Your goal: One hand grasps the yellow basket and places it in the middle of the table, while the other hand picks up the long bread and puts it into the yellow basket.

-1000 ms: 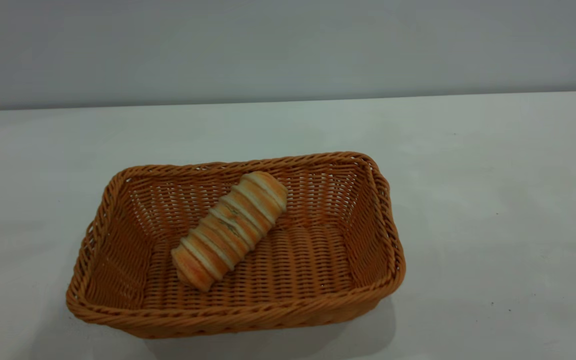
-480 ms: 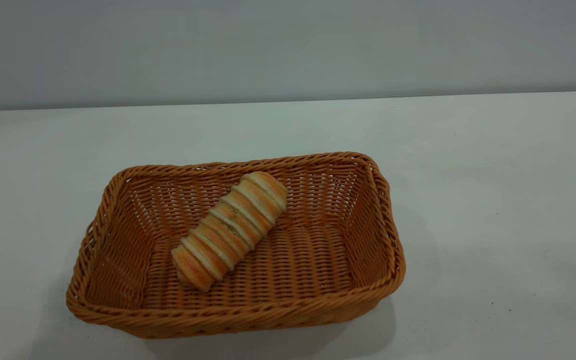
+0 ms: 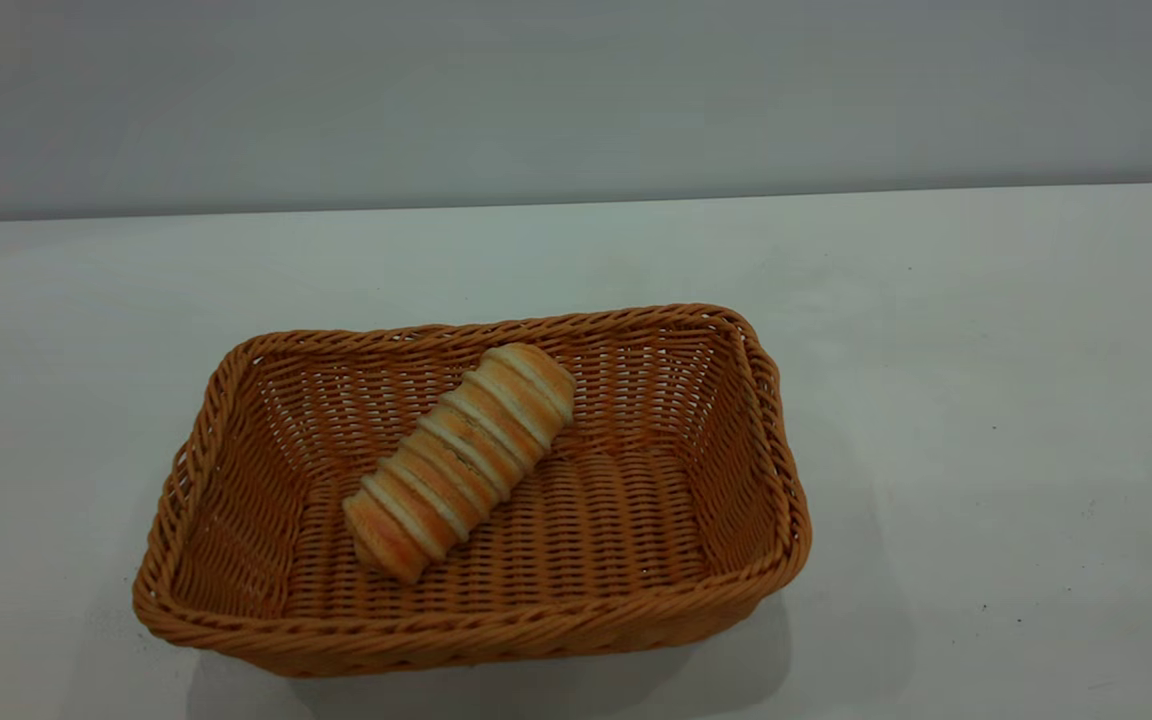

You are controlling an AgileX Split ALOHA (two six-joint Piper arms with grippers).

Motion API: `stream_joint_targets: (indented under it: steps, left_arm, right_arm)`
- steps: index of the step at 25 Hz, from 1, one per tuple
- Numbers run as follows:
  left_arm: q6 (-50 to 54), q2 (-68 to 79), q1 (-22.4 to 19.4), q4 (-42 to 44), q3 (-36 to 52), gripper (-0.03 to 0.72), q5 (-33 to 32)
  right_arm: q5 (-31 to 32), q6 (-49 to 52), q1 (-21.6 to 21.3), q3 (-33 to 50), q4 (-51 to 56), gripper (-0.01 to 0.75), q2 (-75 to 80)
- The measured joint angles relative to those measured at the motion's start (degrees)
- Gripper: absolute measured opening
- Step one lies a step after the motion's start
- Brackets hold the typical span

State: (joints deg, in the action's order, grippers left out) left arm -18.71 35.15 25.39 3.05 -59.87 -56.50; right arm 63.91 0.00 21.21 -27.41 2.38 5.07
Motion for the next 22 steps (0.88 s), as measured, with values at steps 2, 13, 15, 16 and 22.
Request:
stream_joint_targets:
  steps: [2, 13, 15, 16, 22]
  left_arm:
    - [1.79, -6.20, 0.00, -0.55, 3.44, 0.366, -0.39]
    - [3.02, -23.35, 0.00, -8.77, 17.05, 0.366, -7.19]
    - [3.07, -25.48, 0.00, -9.18, 18.86, 0.366, -8.48]
    - [3.13, -26.55, 0.00, -9.25, 19.86, 0.366, -9.11]
    - [3.42, -32.57, 0.00, -11.44, 24.05, 0.366, -9.80]
  right_arm:
    - [0.00, 0.00, 0.00, 0.00, 0.00, 0.379, 0.00]
    - [0.00, 0.00, 0.00, 0.00, 0.00, 0.379, 0.00]
    - [0.00, 0.00, 0.00, 0.00, 0.00, 0.379, 0.00]
    - [0.00, 0.00, 0.00, 0.00, 0.00, 0.379, 0.00]
    - [0.00, 0.00, 0.00, 0.00, 0.00, 0.378, 0.00]
